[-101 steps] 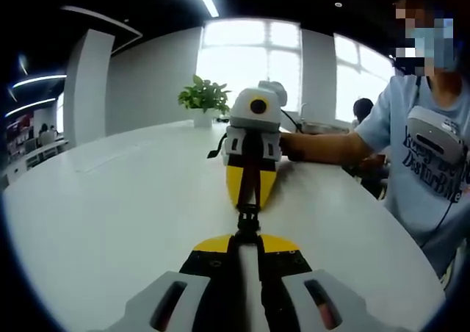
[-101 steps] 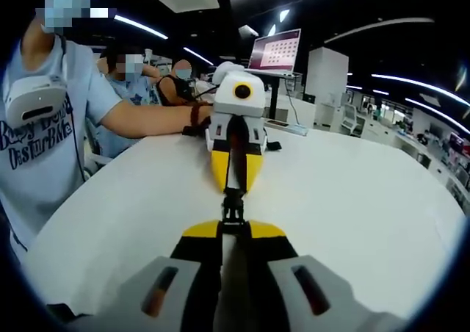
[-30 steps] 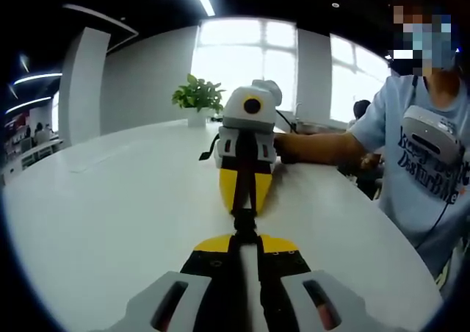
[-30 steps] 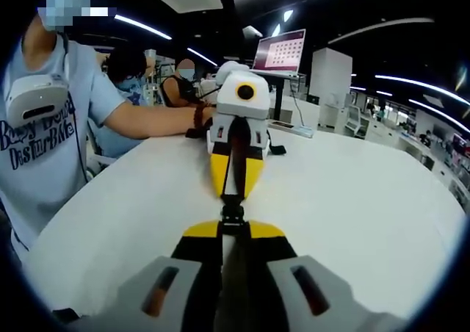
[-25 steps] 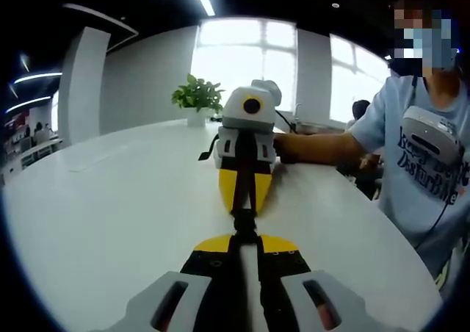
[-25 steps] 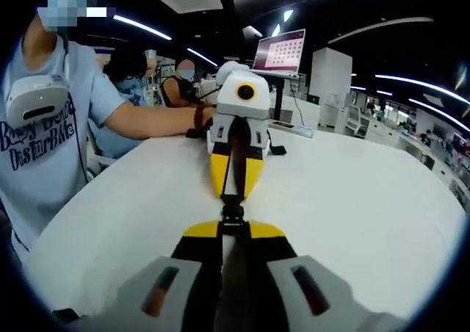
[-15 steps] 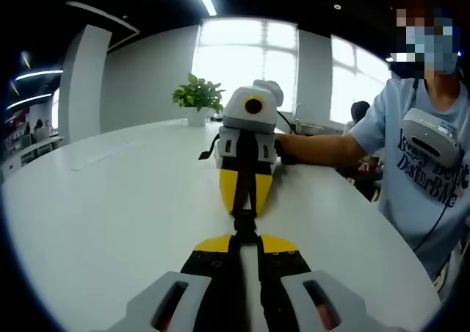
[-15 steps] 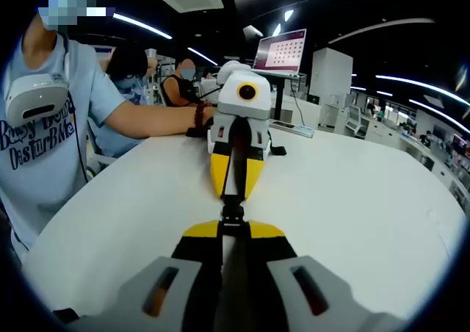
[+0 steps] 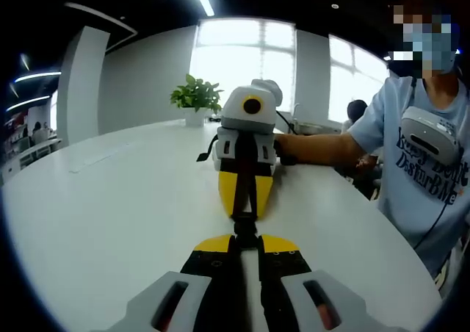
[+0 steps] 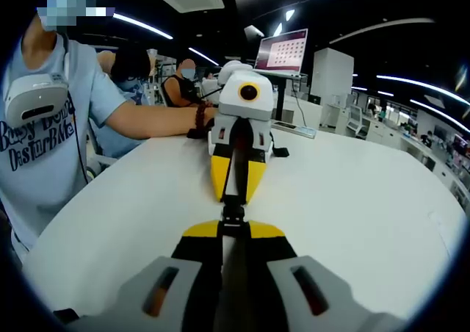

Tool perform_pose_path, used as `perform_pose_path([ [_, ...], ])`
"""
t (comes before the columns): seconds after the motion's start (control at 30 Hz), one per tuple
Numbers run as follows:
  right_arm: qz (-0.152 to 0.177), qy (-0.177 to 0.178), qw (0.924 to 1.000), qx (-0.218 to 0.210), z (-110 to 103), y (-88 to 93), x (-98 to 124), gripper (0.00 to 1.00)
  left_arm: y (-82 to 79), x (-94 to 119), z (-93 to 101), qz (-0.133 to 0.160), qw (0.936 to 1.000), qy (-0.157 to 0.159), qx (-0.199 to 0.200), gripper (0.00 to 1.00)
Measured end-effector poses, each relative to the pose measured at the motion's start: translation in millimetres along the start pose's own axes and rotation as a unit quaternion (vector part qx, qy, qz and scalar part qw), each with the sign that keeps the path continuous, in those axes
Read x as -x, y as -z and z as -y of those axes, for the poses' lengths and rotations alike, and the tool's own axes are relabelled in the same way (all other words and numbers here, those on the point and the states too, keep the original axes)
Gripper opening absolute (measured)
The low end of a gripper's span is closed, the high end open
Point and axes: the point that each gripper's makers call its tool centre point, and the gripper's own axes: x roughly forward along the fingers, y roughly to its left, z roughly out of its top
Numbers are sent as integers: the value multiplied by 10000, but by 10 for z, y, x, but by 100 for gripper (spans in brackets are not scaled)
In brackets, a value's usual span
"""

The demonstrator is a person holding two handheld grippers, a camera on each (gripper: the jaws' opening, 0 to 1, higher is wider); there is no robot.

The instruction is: Snap the two parts of the plastic buckle together until the buckle closes and remains connected.

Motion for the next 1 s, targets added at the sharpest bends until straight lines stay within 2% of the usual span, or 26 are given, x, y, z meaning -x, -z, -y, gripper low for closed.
perform_pose_path([
  [0.53,-52,42,10000,33,-3,-18,-17,9,-2,-5,10,-51,9999,-35,-80,8],
  [1.0,-119,120,9998,-113,19,-21,-32,9,-4,-12,8,-59,10000,-65,-47,8],
])
